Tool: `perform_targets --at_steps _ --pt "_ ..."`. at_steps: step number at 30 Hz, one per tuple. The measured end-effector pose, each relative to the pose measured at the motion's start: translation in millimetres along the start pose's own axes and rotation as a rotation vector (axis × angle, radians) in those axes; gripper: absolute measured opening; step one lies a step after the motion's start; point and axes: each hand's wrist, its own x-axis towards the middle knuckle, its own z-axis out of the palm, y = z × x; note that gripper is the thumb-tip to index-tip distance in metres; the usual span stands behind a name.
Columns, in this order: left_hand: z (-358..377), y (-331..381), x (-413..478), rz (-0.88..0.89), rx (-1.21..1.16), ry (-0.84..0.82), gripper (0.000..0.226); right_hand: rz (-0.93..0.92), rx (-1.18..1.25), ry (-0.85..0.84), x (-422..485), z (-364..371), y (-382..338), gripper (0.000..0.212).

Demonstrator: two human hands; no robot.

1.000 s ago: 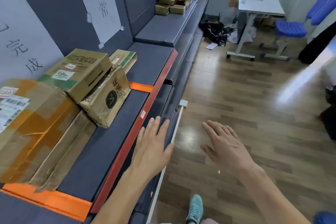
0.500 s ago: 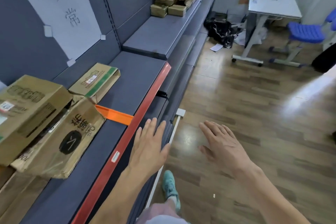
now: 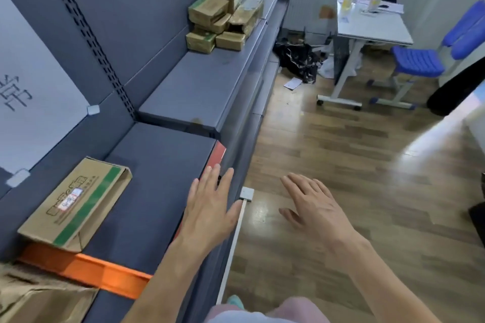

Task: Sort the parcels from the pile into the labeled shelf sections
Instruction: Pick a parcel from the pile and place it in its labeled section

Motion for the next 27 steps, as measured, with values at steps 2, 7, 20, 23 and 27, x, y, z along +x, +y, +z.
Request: perform_targets --at_steps 2,7,20,23,27 --pt "-3 -3 21 -0.028 -0.017 -0.003 0.071 -0.025 0.004 -0.004 26 -2 8 0.068" --pt "-3 11 87 -0.051 -0.012 0.009 0.07 -0.059 0.017 0.008 88 -13 47 0.068" --pt "13 102 290 -0.079 0.018 0.038 0.069 -0.168 -0.025 -0.012 258 -66 208 0.07" --pt "18 109 328 -0.082 0.025 0.007 0.069 -0.152 -0.012 -0.011 288 -70 233 0.069" --pt "22 107 383 -0.104 0.01 -0.013 0.069 -0.153 -0.013 -0.049 334 -68 258 0.069"
